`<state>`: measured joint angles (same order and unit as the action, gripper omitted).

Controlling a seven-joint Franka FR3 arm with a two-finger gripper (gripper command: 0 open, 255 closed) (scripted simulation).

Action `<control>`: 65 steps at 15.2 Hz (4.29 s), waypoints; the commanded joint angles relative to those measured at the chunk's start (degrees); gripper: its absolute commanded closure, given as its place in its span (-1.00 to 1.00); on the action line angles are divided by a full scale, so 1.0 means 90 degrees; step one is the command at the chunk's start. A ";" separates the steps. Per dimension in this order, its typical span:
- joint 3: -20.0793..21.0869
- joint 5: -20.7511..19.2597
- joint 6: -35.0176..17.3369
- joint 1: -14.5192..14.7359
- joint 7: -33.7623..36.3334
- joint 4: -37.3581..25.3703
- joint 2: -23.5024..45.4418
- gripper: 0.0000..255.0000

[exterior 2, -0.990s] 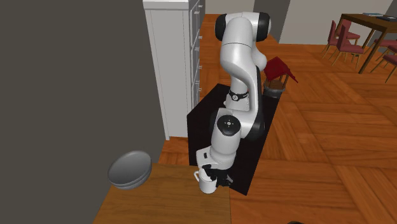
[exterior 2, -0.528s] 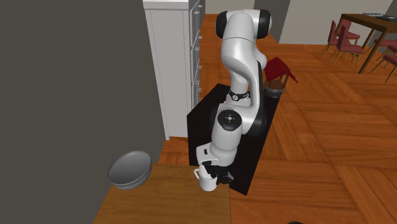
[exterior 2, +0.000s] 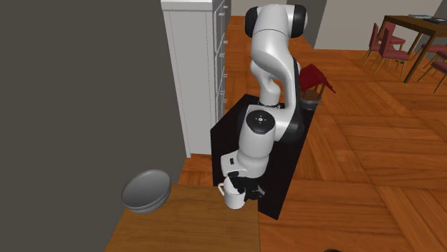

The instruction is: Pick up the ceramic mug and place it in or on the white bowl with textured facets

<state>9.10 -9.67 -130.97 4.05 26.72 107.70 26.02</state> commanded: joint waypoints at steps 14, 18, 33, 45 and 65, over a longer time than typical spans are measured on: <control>0.0097 0.0215 0.1039 -0.0062 -0.0184 -0.0320 -0.0733 1.00; 0.0114 0.0261 0.1329 -0.0070 -0.0225 -0.0464 -0.0883 1.00; -0.0417 0.0342 0.2012 -0.1106 -0.1920 -0.2204 0.0050 1.00; -0.0733 0.0437 0.3502 -0.1959 -0.3300 -0.5995 0.2254 1.00; -0.0766 0.0417 0.2489 -0.2089 -0.3367 -0.5636 0.2901 1.00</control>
<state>2.21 -5.91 -108.23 -14.72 -3.57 56.83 52.01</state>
